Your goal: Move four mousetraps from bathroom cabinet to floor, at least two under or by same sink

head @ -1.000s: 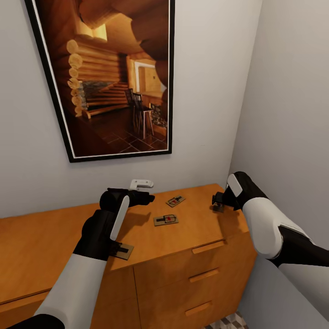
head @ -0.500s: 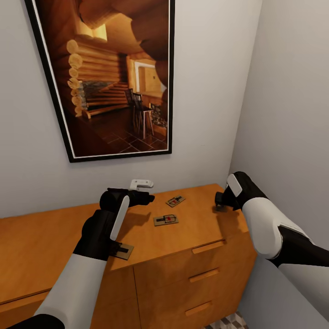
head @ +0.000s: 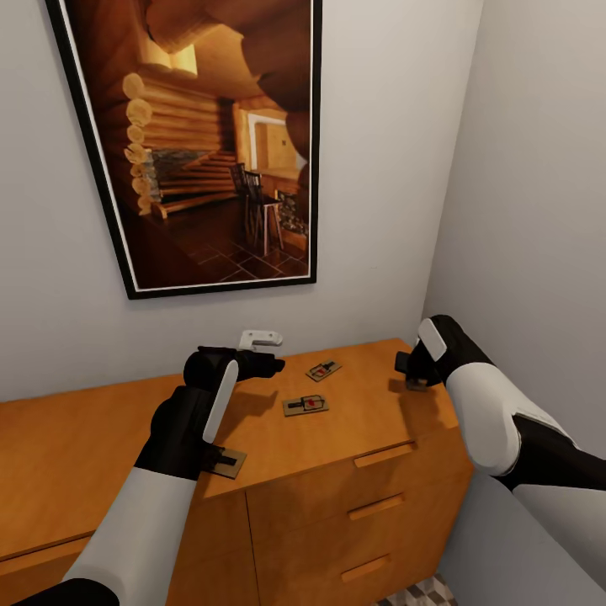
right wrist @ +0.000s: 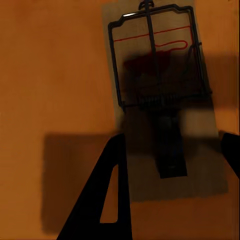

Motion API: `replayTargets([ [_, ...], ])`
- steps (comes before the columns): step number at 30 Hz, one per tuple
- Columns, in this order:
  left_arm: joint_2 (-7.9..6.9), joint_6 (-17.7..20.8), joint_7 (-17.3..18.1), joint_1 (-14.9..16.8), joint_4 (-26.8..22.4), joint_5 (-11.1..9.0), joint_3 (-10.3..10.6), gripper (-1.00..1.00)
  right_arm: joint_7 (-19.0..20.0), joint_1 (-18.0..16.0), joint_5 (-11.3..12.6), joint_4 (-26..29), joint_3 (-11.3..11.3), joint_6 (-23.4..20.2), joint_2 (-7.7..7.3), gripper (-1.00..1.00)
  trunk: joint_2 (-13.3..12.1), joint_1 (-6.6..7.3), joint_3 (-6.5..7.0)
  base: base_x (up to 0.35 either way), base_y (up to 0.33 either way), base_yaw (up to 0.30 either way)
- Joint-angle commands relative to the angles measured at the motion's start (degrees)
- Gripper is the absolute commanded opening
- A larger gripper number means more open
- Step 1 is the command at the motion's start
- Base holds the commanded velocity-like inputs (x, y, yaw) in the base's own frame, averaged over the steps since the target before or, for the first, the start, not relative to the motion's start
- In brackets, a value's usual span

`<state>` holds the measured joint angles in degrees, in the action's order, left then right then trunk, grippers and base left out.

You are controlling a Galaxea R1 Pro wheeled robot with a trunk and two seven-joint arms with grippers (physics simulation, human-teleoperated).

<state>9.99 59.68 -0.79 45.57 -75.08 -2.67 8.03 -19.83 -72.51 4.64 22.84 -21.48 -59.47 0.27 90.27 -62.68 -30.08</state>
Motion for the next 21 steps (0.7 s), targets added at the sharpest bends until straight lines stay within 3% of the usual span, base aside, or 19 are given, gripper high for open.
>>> replayTargets([
  [1,0.01,0.3,-0.1,0.0,0.0,-0.2,0.0,1.00,-0.8,0.3,-1.8,-4.5,0.0,-0.5,0.00,-1.00,0.0,0.00,-0.08,0.000,0.000,0.000],
  [11,0.01,0.3,-0.1,0.0,-0.1,-0.2,0.0,1.00,-2.0,0.2,-2.1,-3.2,0.2,-0.5,-0.28,-1.00,0.0,0.00,-0.08,0.000,0.000,0.000],
  [12,0.01,0.3,-0.1,0.0,-0.1,-0.2,0.0,1.00,-2.0,0.2,-2.1,-2.0,0.2,-0.5,-0.37,-1.00,0.0,0.00,-0.08,0.000,0.000,0.000],
  [13,0.01,0.2,-0.1,0.0,-0.1,0.0,0.0,1.00,-2.1,0.3,-2.0,16.8,0.2,-0.5,0.12,-1.00,0.0,0.00,-0.08,0.000,0.000,0.000],
  [21,0.01,0.2,-0.1,0.0,-0.1,-0.1,0.0,1.00,-2.0,0.3,-1.6,19.5,0.3,-0.5,0.41,-1.00,0.0,0.00,-0.08,0.000,0.000,0.000],
])
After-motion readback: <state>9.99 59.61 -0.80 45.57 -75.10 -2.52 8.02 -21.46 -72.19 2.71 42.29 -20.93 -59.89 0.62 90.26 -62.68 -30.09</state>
